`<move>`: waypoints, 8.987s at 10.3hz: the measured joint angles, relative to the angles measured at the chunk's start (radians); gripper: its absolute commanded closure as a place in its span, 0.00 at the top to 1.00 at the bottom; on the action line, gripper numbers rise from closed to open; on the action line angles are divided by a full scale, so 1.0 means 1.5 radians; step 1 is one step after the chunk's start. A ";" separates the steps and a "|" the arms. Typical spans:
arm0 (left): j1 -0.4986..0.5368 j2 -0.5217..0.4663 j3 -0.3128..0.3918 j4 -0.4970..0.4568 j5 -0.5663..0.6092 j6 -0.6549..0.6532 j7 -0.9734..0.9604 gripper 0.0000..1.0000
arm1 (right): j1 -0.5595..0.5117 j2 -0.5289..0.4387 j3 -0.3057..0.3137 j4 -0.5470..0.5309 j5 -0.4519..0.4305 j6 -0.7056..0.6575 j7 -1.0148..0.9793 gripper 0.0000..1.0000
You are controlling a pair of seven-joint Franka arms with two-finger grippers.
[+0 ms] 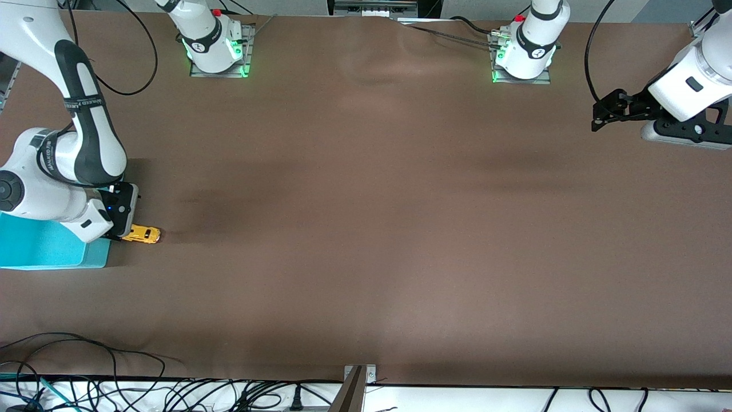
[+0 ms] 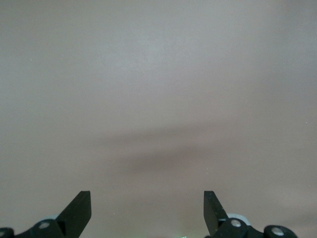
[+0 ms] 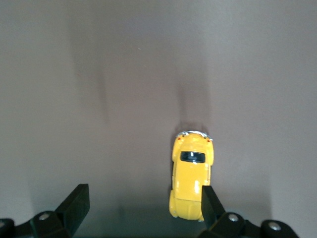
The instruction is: Wind up and store yellow beetle car
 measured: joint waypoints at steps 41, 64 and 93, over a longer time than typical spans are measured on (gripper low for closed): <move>0.016 0.035 -0.004 0.045 -0.003 -0.004 -0.048 1.00 | -0.047 0.071 -0.080 0.250 -0.063 -0.256 -0.227 0.00; 0.016 0.035 -0.004 0.045 -0.003 -0.004 -0.048 1.00 | -0.141 0.153 -0.080 0.150 -0.063 -0.037 -0.299 1.00; 0.016 0.036 -0.008 0.047 -0.003 -0.004 -0.048 1.00 | 0.044 -0.265 0.088 0.149 0.025 -0.352 1.005 1.00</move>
